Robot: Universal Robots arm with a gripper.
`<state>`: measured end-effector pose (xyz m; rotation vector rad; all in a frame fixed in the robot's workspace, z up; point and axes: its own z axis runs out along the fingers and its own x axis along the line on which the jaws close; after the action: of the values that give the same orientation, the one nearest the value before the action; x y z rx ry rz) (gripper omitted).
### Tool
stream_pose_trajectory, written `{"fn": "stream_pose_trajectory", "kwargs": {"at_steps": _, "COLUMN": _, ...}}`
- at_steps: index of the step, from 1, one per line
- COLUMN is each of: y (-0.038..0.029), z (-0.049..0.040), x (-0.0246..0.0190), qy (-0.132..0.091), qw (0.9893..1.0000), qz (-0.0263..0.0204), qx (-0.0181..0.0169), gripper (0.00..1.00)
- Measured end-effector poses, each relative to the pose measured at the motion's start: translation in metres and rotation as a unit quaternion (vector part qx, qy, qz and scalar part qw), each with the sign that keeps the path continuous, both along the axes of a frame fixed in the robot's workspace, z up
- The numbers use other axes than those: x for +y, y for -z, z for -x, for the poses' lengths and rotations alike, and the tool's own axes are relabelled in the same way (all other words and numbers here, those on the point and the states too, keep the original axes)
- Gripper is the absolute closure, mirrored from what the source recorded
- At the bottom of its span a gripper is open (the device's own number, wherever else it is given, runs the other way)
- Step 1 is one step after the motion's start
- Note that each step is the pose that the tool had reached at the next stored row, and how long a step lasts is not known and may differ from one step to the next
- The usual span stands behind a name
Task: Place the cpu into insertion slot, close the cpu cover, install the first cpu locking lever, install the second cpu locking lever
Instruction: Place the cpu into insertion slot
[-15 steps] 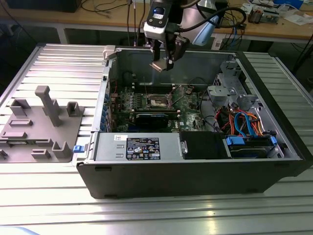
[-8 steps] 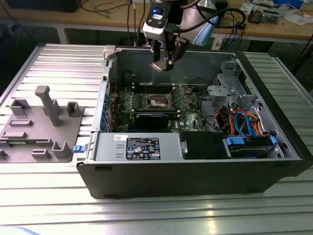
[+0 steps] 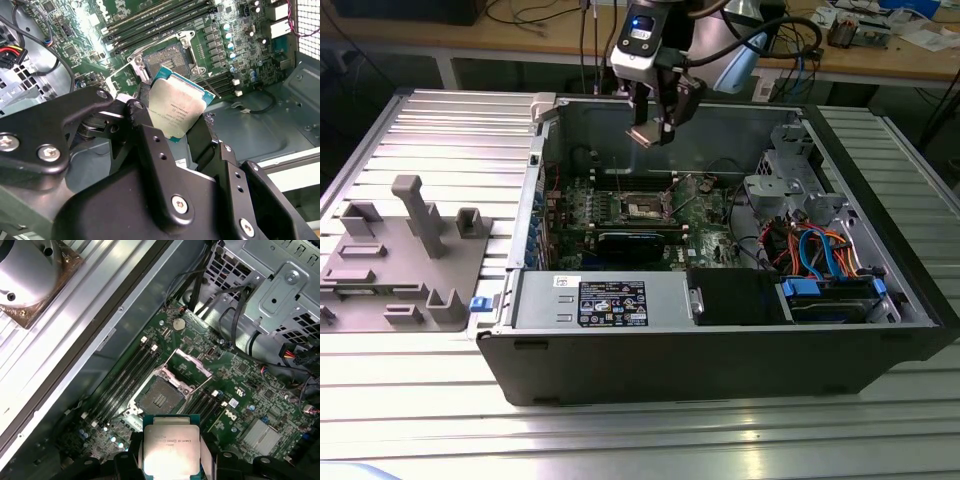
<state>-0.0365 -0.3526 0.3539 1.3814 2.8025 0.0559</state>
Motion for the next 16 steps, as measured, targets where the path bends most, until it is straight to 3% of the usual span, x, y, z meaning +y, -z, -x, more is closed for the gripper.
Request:
{"fn": "stream_pose_trajectory", "kwargs": {"at_steps": 4, "y": 0.0005, "z": 0.0000, "x": 0.0000, "qy": 0.026, "qw": 0.9997, "qz": 0.0001, "qx": 0.0000, "gripper": 0.46}}
{"fn": "stream_pose_trajectory", "kwargs": {"at_steps": 16, "y": 0.0005, "z": 0.0000, "x": 0.0000, "qy": 0.027, "qw": 0.9996, "qz": 0.0005, "qx": 0.0000, "gripper": 0.46}}
